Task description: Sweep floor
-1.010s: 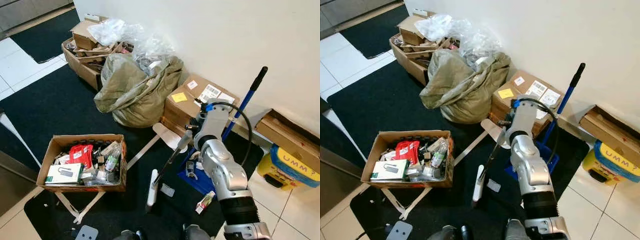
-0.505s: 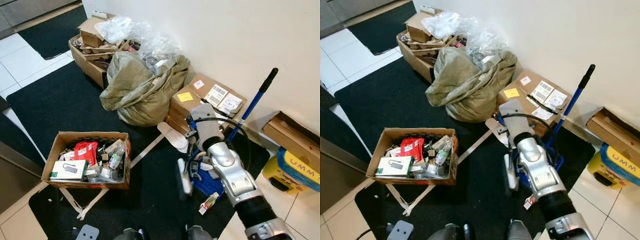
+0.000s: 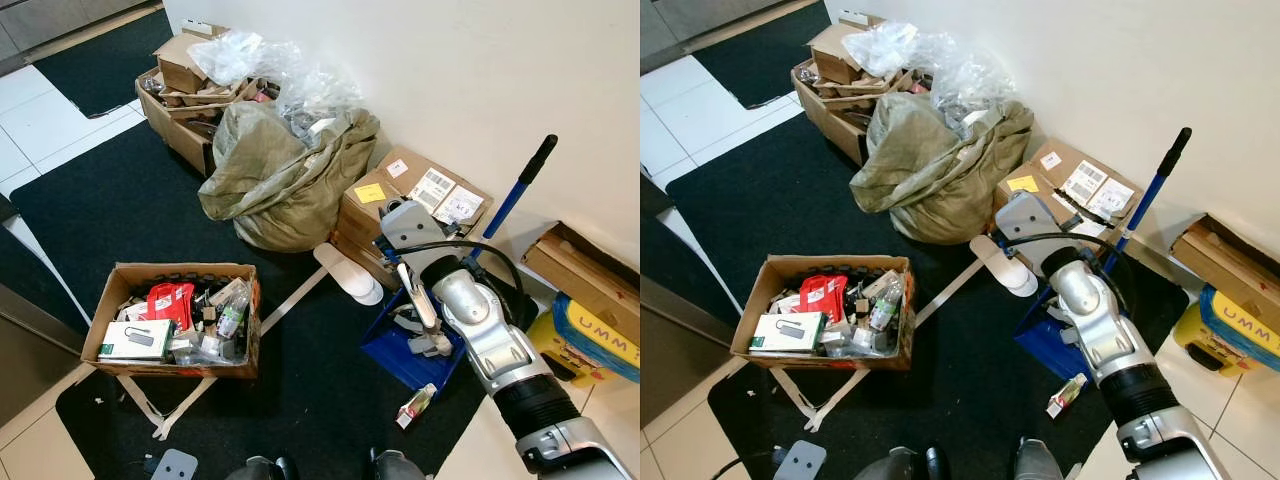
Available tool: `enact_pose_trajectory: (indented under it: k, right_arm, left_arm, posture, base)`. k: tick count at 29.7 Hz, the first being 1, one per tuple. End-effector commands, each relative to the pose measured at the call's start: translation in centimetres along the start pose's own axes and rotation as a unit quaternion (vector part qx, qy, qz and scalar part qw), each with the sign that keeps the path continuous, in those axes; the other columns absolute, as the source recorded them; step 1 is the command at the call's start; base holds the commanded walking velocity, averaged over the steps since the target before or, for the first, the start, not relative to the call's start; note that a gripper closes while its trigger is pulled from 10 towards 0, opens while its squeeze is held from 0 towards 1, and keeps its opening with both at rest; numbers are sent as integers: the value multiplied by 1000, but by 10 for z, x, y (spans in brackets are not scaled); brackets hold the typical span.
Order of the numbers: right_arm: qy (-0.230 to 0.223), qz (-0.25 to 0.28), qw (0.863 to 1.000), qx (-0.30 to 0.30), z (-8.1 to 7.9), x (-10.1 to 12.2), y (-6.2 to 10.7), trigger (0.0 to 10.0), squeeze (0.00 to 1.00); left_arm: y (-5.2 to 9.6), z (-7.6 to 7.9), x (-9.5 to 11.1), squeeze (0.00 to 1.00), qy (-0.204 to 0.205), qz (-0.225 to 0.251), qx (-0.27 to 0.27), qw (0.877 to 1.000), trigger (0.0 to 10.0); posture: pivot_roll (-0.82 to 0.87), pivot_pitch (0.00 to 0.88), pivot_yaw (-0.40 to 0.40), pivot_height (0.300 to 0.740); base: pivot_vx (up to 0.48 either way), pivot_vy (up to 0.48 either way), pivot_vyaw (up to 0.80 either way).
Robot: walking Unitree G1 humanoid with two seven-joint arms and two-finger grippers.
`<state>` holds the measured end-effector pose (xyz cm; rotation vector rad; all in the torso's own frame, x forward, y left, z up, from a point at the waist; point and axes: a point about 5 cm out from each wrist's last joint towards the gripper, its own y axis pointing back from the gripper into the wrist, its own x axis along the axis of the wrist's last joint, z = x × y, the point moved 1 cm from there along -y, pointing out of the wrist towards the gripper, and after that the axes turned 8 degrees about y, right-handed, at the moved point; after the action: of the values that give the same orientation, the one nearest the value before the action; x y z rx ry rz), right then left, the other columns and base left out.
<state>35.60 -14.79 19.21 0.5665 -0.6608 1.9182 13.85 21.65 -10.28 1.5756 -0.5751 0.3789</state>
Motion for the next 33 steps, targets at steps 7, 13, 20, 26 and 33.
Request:
enact_pose_trajectory:
  k: [7, 13, 20, 26, 33]
  right_arm:
    - [-35, 24, 999, -3, 13, 14, -3, 10000, 0]
    - [-67, -22, 997, 19, 27, 14, -2, 10000, 0]
    - [-161, -35, 986, 9, 50, 28, -5, 10000, 0]
    - [-179, -29, 983, 2, 59, 33, -6, 10000, 0]
    - [-208, -31, 977, 20, 66, 44, 2, 10000, 0]
  left_arm:
    - [3, 5, -14, 0, 7, -24, -3, 1000, 10000]
    - [2, 7, -11, 0, 9, -21, -4, 1000, 10000]
    - [1, 11, -9, 0, 9, -19, -9, 1000, 10000]
    - [0, 12, -7, 0, 10, -19, -8, 1000, 10000]
    - [-1, 10, -5, 0, 9, -19, -5, 1000, 10000]
  posture:
    - [-104, 247, 26, 740]
    - [-119, 248, 20, 740]
    - [-130, 241, 16, 740]
    - [-129, 229, 12, 740]
    - [-129, 202, 17, 740]
  base:
    - [0, 0, 0]
    - [0, 0, 0]
    - [0, 0, 0]
    - [0, 0, 0]
    - [0, 0, 0]
